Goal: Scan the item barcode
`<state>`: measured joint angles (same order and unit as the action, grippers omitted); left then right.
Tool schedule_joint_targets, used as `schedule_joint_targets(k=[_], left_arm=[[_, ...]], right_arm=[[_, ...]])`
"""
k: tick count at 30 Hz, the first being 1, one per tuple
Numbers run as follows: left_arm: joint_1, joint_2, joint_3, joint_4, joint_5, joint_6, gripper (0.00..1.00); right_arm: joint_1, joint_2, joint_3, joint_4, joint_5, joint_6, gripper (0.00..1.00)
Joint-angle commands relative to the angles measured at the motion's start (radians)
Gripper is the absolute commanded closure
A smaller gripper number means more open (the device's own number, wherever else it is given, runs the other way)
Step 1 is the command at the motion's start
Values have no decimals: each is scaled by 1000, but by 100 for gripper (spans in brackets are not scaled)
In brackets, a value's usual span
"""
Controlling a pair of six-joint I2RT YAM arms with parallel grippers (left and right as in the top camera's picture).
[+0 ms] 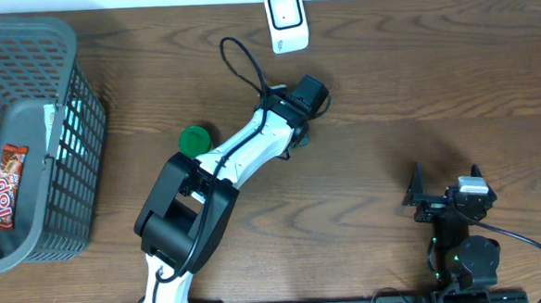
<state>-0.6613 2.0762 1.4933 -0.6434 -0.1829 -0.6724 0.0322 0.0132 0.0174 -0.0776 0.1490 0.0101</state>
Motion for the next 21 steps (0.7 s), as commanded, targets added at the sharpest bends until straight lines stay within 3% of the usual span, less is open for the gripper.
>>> schedule_joint_targets(k=[1,4,8,11,16,17,19,21], left_arm=[[3,11,-8,2,115,226,44],[3,11,-8,-27,158,82,44],[3,11,-8,-152,182,-392,44],[2,11,-8,-197,283,-703,43],[2,11,-8,-97,396,-951,31],[2,11,-8,-69,411,-988,25],[2,11,-8,2,428,-1041,3],[2,11,-8,88,430,-1040,2]], right_arm=[[7,0,-3,-1,-1,-11,1],[7,0,-3,-1,-1,-11,1],[7,0,-3,-1,-1,-11,1],[7,0,-3,-1,-1,-11,1],[7,0,-3,-1,-1,-11,1],[7,0,-3,-1,-1,-11,1],[7,0,-3,-1,-1,-11,1],[7,0,-3,-1,-1,-11,1]])
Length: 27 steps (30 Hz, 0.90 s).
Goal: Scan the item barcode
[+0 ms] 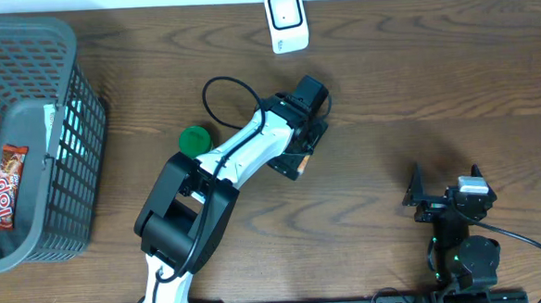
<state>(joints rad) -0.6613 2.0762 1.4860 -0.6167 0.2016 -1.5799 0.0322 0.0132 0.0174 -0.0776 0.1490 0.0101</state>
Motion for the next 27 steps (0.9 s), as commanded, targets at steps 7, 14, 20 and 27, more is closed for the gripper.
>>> schedule_joint_targets(k=[7,14,20,27], left_arm=[[2,6,0,89,45,-3,2],[2,1,0,80,130,315,2],[2,-61,2,19,157,549,2],[7,-201,4,12,118,1018,2]], right_arm=[[7,0,-3,-1,-1,-11,1],[7,0,-3,-1,-1,-11,1],[7,0,-3,-1,-1,-11,1],[7,0,-3,-1,-1,-11,1]])
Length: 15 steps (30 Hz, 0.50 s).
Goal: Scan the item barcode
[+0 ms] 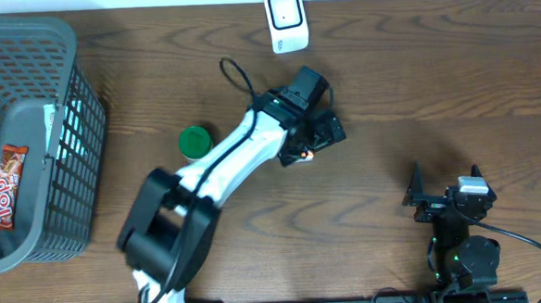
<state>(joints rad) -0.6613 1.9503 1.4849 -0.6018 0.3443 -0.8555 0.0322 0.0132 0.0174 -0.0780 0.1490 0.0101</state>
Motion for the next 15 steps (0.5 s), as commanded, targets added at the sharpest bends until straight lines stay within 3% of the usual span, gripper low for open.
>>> schedule_joint_targets(k=[1,2,3,6,7,10,15], left_arm=[[11,-85,5,-3,-50,330,2],[16,-90,5,-2,-90,358,7],[20,-90,5,-1,-135,366,22],[34,-72,5,3,-251,365,79],[37,-66,5,6,-280,365,86],[43,-32,5,21,-363,366,89],[62,35,5,47,-373,366,90]], right_arm=[[7,0,-3,0,-1,-11,1],[7,0,-3,0,-1,-11,1],[7,0,-3,-1,-1,-11,1],[7,0,-3,0,-1,-11,1],[7,0,-3,0,-1,-11,1],[7,0,-3,0,-1,-11,1],[7,0,-3,0,-1,-11,1]])
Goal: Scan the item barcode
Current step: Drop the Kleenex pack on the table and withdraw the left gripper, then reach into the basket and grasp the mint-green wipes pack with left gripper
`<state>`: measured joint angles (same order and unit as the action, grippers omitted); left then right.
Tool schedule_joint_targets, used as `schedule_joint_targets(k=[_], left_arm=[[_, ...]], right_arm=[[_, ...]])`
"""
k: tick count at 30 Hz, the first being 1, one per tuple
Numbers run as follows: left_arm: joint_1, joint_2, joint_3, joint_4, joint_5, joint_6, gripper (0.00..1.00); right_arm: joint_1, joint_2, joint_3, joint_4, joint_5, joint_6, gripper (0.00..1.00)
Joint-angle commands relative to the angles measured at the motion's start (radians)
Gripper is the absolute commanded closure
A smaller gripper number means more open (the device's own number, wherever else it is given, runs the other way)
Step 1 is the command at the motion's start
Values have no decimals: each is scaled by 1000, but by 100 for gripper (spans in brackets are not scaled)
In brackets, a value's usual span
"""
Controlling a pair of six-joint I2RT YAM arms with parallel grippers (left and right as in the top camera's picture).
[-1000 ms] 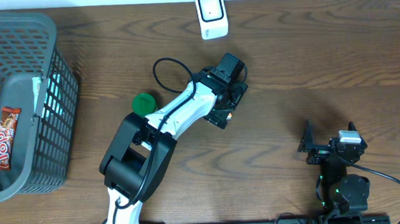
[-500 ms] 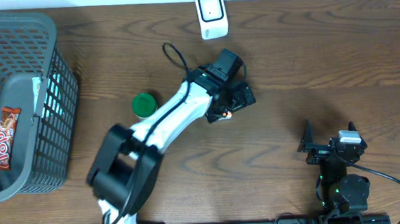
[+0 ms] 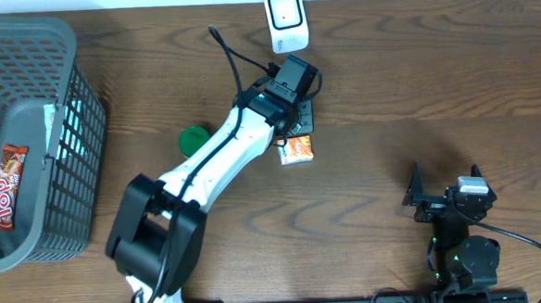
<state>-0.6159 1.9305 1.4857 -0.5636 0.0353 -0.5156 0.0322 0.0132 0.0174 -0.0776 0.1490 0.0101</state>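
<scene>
A small orange and white packet [image 3: 297, 150] sits at the tip of my left gripper [image 3: 299, 130], which looks shut on it, just in front of the white barcode scanner [image 3: 285, 21] at the table's far edge. The left arm reaches diagonally from the front left. Its wrist body hides the fingers' contact with the packet. My right gripper [image 3: 446, 179] rests at the front right, its fingers spread with nothing between them.
A green round lid [image 3: 194, 139] lies left of the left arm. A grey mesh basket [image 3: 66, 134] at the far left holds a "Top" snack bar [image 3: 6, 187] and other packets. A black cable [image 3: 234, 65] loops off the left wrist.
My left gripper has swung from pointing right to pointing back toward me. Its wrist is now closer to the scanner. The orange packet sits slightly lower and left in view. The right arm is unchanged.
My left gripper was first down on the table right of the green lid. Then it held the orange packet, tilted. It later turned the packet rightward, and now has it just in front of the scanner. The right arm stayed parked.
</scene>
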Motion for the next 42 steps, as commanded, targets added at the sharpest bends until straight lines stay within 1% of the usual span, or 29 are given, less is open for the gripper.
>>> schedule_joint_targets(k=[1,5,13,20,23,24,25,27,28,29,32,35,37,40,42], left_arm=[[21,66,5,10,-64,26,90],[43,103,5,8,-67,26,91],[71,109,4,-11,-67,26,91],[69,119,4,-91,-66,26,92],[71,91,14,-103,-67,38,92],[72,72,28,-117,-67,47,86],[72,53,44,-129,-68,58,75],[74,-23,96,-158,-79,122,29],[77,-60,118,-171,-84,156,8],[83,-99,140,-184,-96,186,2],[114,-225,185,-215,-210,208,2],[183,-343,202,-219,-298,208,2],[267,-423,203,-216,-311,208,2],[444,-513,203,-228,-310,201,2],[584,-547,203,-245,-309,154,2]], right_arm=[[7,0,-3,-1,-1,-11,1],[7,0,-3,-1,-1,-11,1],[7,0,-3,-1,-1,-11,1],[7,0,-3,-1,-1,-11,1],[7,0,-3,-1,-1,-11,1],[7,0,-3,-1,-1,-11,1],[7,0,-3,-1,-1,-11,1],[7,0,-3,-1,-1,-11,1],[7,0,-3,-1,-1,-11,1],[7,0,-3,-1,-1,-11,1],[7,0,-3,-1,-1,-11,1],[7,0,-3,-1,-1,-11,1],[7,0,-3,-1,-1,-11,1],[7,0,-3,-1,-1,-11,1],[7,0,-3,-1,-1,-11,1]])
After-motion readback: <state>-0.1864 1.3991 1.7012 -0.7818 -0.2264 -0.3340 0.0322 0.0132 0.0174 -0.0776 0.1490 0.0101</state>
